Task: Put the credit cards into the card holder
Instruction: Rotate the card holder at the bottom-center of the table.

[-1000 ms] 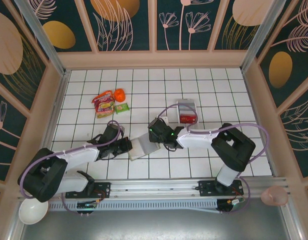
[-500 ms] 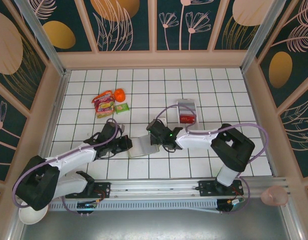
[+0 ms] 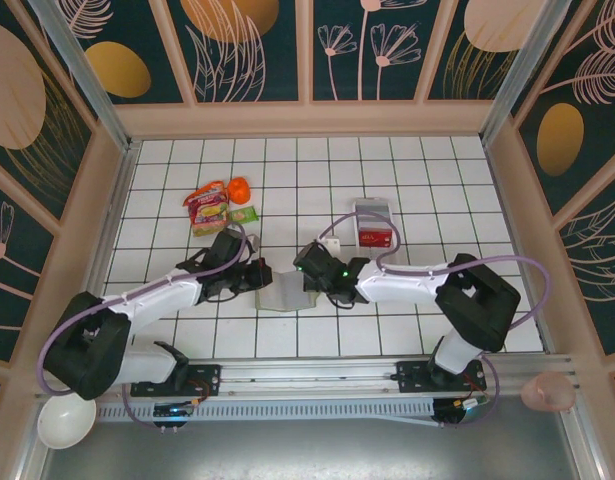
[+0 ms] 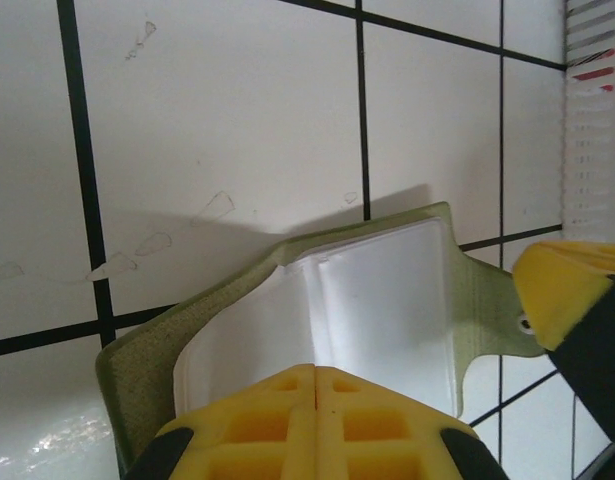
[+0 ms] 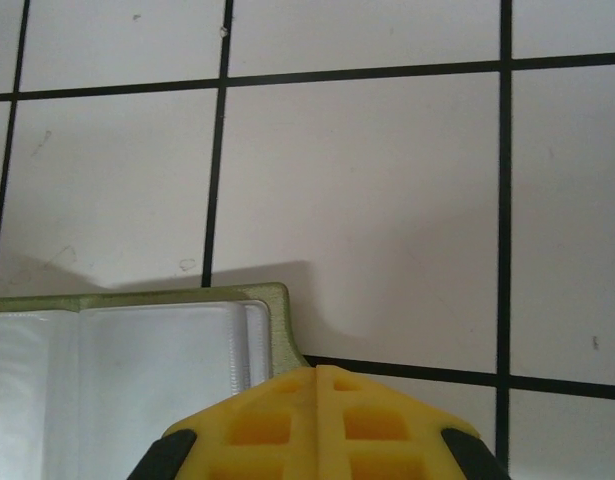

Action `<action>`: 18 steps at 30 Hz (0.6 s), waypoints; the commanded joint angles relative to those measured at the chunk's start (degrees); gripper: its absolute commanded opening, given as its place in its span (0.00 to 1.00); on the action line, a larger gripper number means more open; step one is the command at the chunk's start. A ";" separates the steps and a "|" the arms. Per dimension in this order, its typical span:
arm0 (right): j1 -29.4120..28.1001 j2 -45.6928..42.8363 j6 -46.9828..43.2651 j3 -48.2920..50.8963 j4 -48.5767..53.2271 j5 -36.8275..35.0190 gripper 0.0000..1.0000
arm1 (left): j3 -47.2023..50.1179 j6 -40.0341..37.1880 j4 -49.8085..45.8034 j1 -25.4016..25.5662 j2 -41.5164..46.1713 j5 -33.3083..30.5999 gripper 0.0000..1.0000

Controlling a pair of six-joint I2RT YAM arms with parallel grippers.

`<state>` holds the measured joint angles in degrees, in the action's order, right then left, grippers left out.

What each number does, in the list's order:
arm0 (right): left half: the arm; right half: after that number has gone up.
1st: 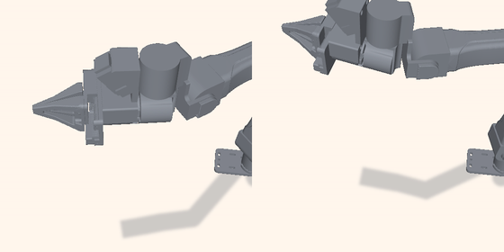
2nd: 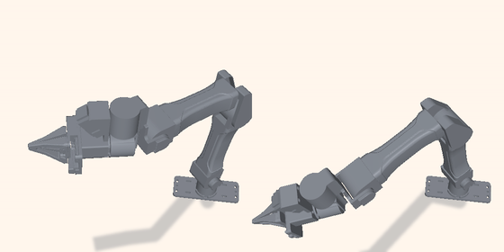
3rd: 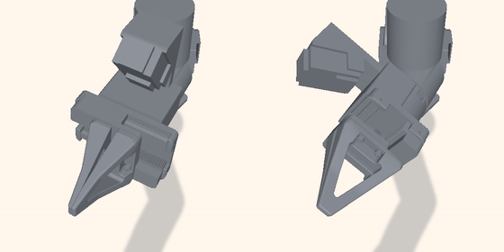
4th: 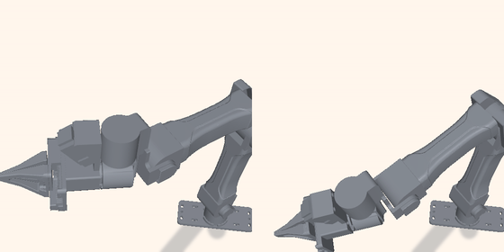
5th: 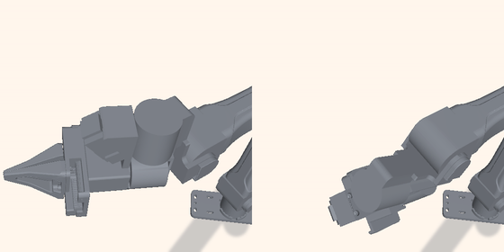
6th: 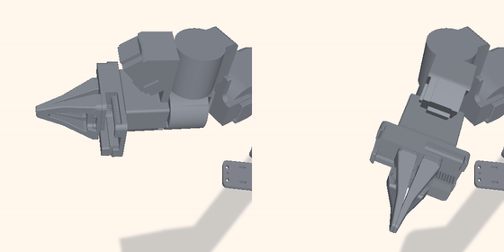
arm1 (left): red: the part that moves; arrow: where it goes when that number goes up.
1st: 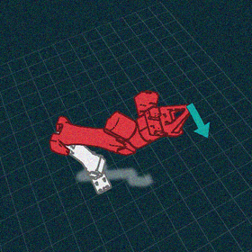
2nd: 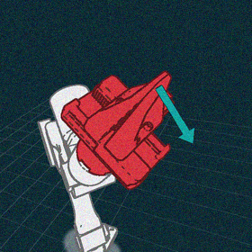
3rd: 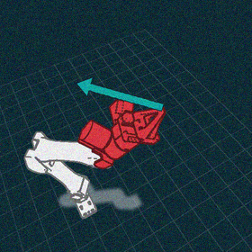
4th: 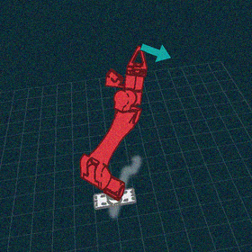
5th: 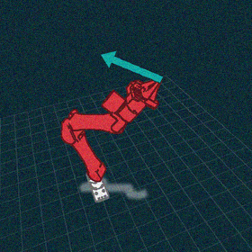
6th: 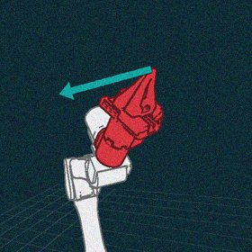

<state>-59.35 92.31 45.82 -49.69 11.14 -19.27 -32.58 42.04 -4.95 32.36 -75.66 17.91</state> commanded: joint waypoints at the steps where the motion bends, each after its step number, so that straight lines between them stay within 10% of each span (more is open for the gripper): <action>1: -0.42 -2.70 3.03 1.32 2.58 -2.95 0.00 | -0.88 -1.96 -2.04 0.59 -1.93 -0.77 0.00; 9: -0.42 -4.89 2.21 4.03 -0.78 -2.30 0.00 | 3.29 -0.43 3.00 0.69 -3.10 -1.57 0.00; 13: 0.50 -7.86 -4.75 4.26 -5.44 -0.92 0.42 | 4.19 -0.64 4.69 0.68 -4.99 -2.90 0.00; 18: 3.11 -15.15 -23.56 1.71 -7.86 0.14 0.52 | 4.68 -1.22 5.88 0.68 -6.31 -3.87 0.00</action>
<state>-57.45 81.67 35.14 -45.74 6.90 -18.20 -28.80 41.54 -0.45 32.71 -81.03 15.88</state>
